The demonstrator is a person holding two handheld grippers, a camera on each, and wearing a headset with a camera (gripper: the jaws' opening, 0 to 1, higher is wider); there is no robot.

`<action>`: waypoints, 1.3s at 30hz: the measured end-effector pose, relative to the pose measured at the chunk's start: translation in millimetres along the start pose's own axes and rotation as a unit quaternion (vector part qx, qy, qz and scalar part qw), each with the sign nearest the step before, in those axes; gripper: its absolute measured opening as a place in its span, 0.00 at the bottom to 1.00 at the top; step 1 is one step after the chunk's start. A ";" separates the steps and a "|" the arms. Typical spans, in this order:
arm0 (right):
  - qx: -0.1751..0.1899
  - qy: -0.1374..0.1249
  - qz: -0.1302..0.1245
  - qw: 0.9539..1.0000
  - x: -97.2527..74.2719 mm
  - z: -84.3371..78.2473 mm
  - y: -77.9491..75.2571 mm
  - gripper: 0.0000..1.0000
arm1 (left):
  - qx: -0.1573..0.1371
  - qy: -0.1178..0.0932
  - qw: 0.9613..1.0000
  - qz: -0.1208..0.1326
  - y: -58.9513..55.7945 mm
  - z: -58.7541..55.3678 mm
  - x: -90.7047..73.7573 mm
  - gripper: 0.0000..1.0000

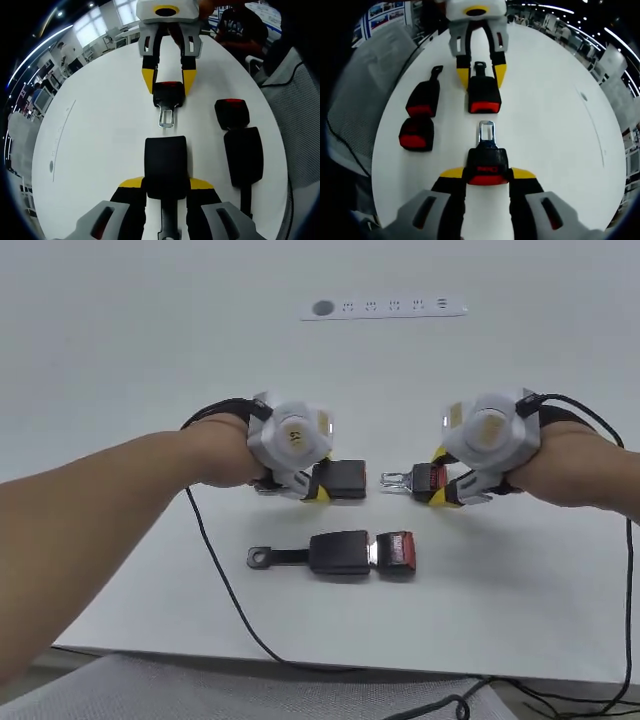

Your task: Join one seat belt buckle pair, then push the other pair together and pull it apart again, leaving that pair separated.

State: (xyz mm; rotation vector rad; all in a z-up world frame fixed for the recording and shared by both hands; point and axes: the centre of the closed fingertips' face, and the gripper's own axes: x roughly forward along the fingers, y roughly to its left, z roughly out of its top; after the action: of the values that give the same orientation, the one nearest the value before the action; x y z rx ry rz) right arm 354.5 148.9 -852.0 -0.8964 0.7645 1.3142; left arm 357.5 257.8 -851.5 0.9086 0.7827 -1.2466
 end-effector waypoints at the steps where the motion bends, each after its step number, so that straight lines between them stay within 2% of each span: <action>1: -0.003 0.000 0.001 1.000 1.5 2.7 0.1 0.33 | 0.000 0.000 1.000 0.000 0.0 0.0 0.0 0.31; 6: -0.014 0.004 0.003 1.000 8.5 14.6 0.6 0.33 | -0.001 0.002 1.000 0.001 0.0 0.0 0.1 0.31; 14: -0.023 0.006 0.001 1.000 8.3 13.7 -1.6 0.33 | 0.000 0.004 1.000 0.001 0.1 0.8 0.6 0.31; 23: -0.021 -0.012 -0.002 1.000 12.3 22.6 -1.4 0.32 | -0.003 0.001 1.000 0.003 0.2 1.7 1.7 0.31; 25: -0.010 -0.011 0.000 1.000 14.2 23.2 -1.5 0.32 | -0.003 0.000 1.000 0.004 0.2 2.0 2.0 0.31; 27: -0.019 -0.014 0.000 1.000 14.4 23.4 -1.4 0.32 | 0.001 -0.002 1.000 0.003 0.1 1.9 2.2 0.31; 31: -0.012 -0.019 0.005 1.000 14.4 23.6 -1.5 0.31 | 0.001 -0.008 1.000 0.002 0.0 2.0 2.6 0.31; 39: -0.016 -0.017 0.015 1.000 16.1 25.8 -1.6 0.31 | 0.005 -0.006 1.000 0.000 -0.4 2.3 3.4 0.30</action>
State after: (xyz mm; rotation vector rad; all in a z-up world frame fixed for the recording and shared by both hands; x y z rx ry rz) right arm 357.3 179.2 -853.8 -0.8891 0.7341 1.3674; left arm 357.6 254.2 -853.6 0.9090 0.7677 -1.2570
